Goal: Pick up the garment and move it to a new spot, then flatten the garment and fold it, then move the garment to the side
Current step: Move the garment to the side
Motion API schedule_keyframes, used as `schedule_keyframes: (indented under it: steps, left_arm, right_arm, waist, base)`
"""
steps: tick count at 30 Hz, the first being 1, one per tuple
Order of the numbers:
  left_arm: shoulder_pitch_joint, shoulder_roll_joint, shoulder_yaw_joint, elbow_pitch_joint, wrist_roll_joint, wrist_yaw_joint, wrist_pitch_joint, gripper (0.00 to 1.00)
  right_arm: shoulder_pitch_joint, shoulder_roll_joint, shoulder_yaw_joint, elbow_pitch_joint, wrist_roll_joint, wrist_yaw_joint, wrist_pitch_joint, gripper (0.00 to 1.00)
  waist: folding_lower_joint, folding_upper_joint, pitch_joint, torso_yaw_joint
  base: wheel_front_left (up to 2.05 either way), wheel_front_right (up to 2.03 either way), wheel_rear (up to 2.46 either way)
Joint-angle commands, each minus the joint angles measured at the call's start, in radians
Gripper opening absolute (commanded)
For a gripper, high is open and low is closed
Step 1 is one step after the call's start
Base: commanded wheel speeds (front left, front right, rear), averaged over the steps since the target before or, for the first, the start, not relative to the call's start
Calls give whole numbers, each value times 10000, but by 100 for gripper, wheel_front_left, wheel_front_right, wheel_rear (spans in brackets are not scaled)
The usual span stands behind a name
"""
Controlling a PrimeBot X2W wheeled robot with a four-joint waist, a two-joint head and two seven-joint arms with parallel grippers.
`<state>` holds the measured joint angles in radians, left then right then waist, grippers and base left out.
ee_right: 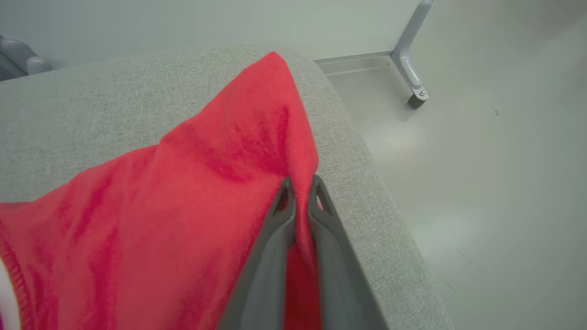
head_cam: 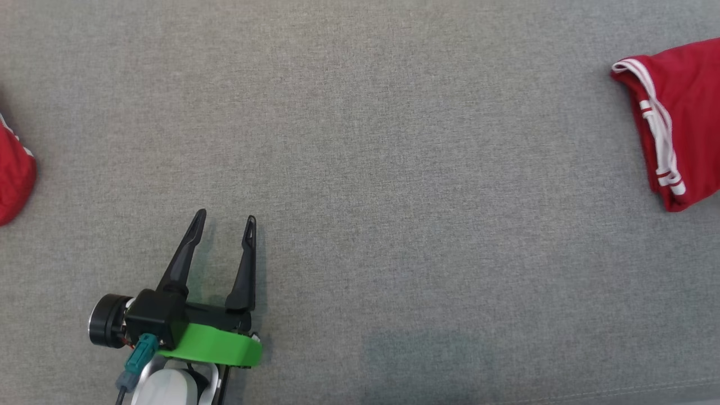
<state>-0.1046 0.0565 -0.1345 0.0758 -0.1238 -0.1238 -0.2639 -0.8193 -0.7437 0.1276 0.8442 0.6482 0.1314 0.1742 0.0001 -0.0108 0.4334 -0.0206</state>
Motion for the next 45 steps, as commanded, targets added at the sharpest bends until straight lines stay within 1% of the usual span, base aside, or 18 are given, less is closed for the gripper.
schedule_keyframes:
  steps: [1, 2, 3, 4, 5, 6, 8, 11, 16, 20, 23, 25, 28, 30, 32, 36, 40, 45]
  left_arm:
    - [-11, 92, 32, -31, 50, -39, -3, 100]
    - [25, 90, 70, -55, 61, -41, -3, 100]
    - [54, 87, 83, -70, 68, -46, -3, 100]
    - [95, 83, 94, -86, 84, -49, -3, 100]
    - [136, 76, 119, -107, 87, -49, -3, 100]
    - [156, 70, 153, -131, 89, -50, -3, 100]
    - [237, 47, 171, -163, 102, -51, -3, 100]
    - [350, 26, 244, -209, 71, -50, -3, 100]
    - [639, -16, 442, -197, -150, 63, -3, 100]
    - [1008, -34, 564, 34, -466, 92, -3, 100]
    - [1282, -48, 587, 225, -687, 115, -3, 100]
    - [1467, -47, 558, 393, -792, 171, -3, 100]
    - [1750, -46, 566, 673, -941, 258, -3, 100]
    - [1936, -48, 507, 1015, -1201, 244, -3, 100]
    - [1979, -44, 508, 1239, -1081, 222, -3, 100]
    - [2242, -45, 557, 1653, -946, 205, -3, 100]
    - [2253, -49, 672, 1765, -1017, 245, -3, 100]
    - [2373, -48, 656, 1874, -922, 105, -3, 100]
  right_arm:
    - [-220, -55, -147, 232, -158, -15, -99, 0]
    - [-307, -48, -272, 483, -280, -15, -181, 0]
    - [-388, -23, -430, 765, -353, -15, -253, 17]
    - [-451, 70, -522, 984, -435, -15, -285, 44]
    - [-510, 154, -604, 1214, -539, -15, -329, 88]
    - [-564, 194, -665, 1420, -697, -15, -404, 100]
    - [-676, 246, -623, 1733, -1097, -15, -628, 100]
    - [-736, 554, -657, 1806, -1543, -15, -1536, 100]
    - [-163, 1038, -458, 1392, -2345, -15, -3379, 100]
    - [717, 1710, -636, 678, -2942, -15, -4244, 100]
    - [1856, 2190, -1130, -370, -3356, -15, -4393, 100]
    - [2761, 2647, -1759, -1626, -3707, -15, -4390, 100]
    - [4608, 3680, -2535, -3513, -4361, -15, -4388, 100]
    - [5726, 4423, -2611, -4725, -4543, -15, -4390, 100]
    - [6679, 4893, -2592, -5578, -4566, -15, -4393, 100]
    - [8107, 5606, -2358, -6505, -4866, -15, -4393, 100]
    - [8943, 6036, -2437, -6951, -5343, -15, -4394, 100]
    - [9413, 6314, -2286, -7247, -5786, -15, -4394, 100]
  waist:
    - [-1, 108, 261, 107]
    - [-1, 108, 284, 156]
    - [-1, 108, 286, 209]
    - [-1, 108, 269, 254]
    - [-1, 108, 246, 291]
    - [-1, 108, 232, 308]
    - [-1, 108, 153, 339]
    - [-1, 108, -99, 360]
    - [-1, 108, -982, 265]
    - [-1, 108, -1889, 135]
    - [-1, 108, -2580, 76]
    - [-1, 108, -2964, 34]
    - [-1, 108, -3436, -48]
    - [-1, 108, -3673, -94]
    - [-1, 108, -3860, -129]
    - [-1, 108, -4177, -171]
    - [-1, 108, -4300, -111]
    - [-1, 108, -4361, -47]
  base:
    - [0, 0, 0]
    - [0, 0, 0]
    - [0, 0, 0]
    - [0, 0, 0]
    - [0, 0, 0]
    - [0, 0, 0]
    - [0, 0, 0]
    - [0, 0, 0]
    - [0, 0, 0]
    - [0, 0, 0]
    - [0, 0, 0]
    - [0, 0, 0]
    - [0, 0, 0]
    - [0, 0, 0]
    - [0, 0, 0]
    - [0, 0, 0]
    - [0, 0, 0]
    - [0, 0, 0]
